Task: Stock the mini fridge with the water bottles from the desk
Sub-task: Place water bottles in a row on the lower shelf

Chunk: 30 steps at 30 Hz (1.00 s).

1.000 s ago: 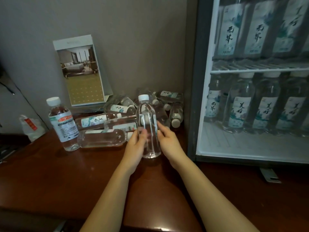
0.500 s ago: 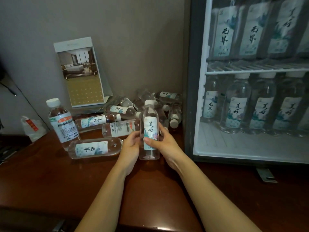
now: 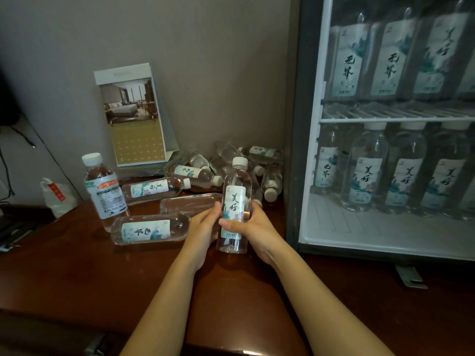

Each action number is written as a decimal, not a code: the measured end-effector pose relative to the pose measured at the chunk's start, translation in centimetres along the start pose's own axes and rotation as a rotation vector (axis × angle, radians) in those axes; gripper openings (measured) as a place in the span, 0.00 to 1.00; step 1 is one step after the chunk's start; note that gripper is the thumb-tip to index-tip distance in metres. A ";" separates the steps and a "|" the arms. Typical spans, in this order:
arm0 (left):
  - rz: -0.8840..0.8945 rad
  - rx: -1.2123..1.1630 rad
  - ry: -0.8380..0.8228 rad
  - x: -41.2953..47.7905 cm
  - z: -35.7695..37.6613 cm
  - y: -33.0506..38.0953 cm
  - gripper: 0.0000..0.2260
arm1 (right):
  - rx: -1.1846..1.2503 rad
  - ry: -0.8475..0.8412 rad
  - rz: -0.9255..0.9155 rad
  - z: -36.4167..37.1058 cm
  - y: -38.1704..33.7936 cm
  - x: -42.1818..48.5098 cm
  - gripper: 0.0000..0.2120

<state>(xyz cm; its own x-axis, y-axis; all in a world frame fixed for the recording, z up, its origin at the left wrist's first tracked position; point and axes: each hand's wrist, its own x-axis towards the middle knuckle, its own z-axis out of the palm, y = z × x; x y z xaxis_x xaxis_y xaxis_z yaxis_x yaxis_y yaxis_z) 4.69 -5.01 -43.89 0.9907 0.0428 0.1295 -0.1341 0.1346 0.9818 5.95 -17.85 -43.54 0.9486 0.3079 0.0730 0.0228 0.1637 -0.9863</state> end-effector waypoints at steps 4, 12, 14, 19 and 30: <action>-0.023 -0.049 0.063 -0.6 -0.3 0.4 0.12 | -0.081 -0.010 0.034 0.1 -0.2 -0.2 0.35; -0.035 0.143 0.005 -2.1 -1.6 2.9 0.10 | -0.151 0.005 0.024 1.1 -1.3 -2.1 0.32; 0.089 0.302 0.122 -2.7 -2.4 3.2 0.06 | -0.182 0.025 0.026 1.2 -1.4 -2.9 0.35; 0.132 1.356 0.127 -3.9 -7.5 3.6 0.27 | -0.190 0.051 0.035 1.1 -1.4 -4.5 0.38; 0.285 1.398 0.175 -5.3 -8.1 3.5 0.30 | -0.213 0.090 -0.058 1.8 -2.5 -7.7 0.36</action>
<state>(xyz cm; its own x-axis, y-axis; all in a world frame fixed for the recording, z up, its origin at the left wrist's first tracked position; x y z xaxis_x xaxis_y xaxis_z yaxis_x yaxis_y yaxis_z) -1.25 3.29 -42.30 0.9052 0.0348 0.4235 -0.0884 -0.9594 0.2678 -1.99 -18.97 -41.39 0.9678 0.2178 0.1262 0.1349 -0.0257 -0.9905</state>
